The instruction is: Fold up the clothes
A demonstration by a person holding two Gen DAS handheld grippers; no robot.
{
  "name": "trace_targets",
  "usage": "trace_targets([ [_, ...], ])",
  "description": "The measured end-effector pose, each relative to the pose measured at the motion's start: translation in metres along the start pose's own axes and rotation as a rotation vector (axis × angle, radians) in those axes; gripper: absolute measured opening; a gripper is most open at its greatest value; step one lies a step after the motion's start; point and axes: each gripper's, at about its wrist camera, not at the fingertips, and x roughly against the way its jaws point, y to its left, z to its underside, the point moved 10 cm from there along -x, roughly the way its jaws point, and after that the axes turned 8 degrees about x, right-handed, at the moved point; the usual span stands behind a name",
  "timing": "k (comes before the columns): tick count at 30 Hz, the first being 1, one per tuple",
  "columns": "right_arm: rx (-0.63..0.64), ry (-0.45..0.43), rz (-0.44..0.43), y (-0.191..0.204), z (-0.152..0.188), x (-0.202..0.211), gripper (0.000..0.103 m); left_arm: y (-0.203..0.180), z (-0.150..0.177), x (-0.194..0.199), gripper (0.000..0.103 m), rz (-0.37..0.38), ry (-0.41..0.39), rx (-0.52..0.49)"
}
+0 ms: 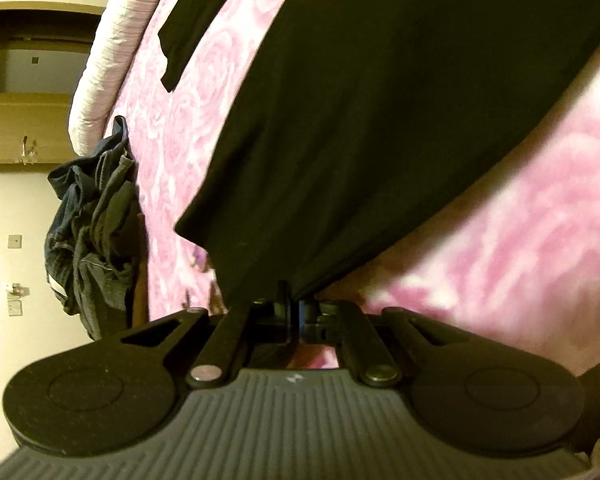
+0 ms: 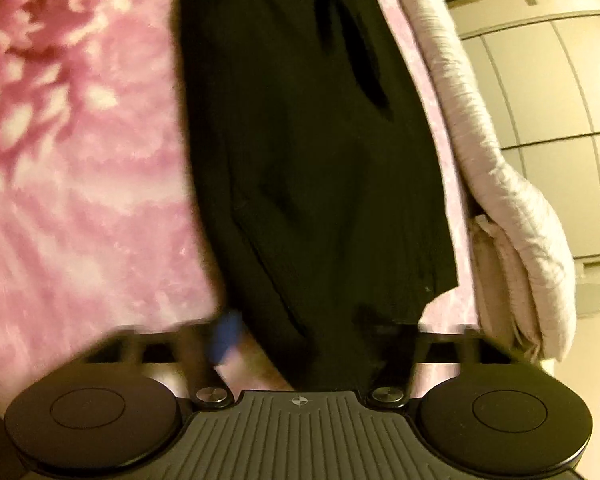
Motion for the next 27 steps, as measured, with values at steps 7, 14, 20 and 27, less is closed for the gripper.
trace_targets([
  [7, -0.103, -0.037, -0.015, -0.066, -0.010, 0.037, 0.004, 0.072, -0.025, 0.057, 0.003, -0.025, -0.028, 0.032],
  [14, -0.147, -0.103, 0.080, -0.193, -0.023, 0.074, 0.002, 0.161, -0.073, 0.108, 0.003, 0.011, -0.035, 0.179],
  [20, -0.104, -0.075, 0.047, -0.259, -0.040, 0.042, 0.002, 0.192, -0.121, 0.099, 0.003, 0.079, -0.069, 0.141],
  [27, -0.106, 0.019, 0.006, -0.315, -0.061, -0.017, 0.002, 0.219, -0.178, 0.042, 0.003, 0.199, -0.061, 0.098],
])
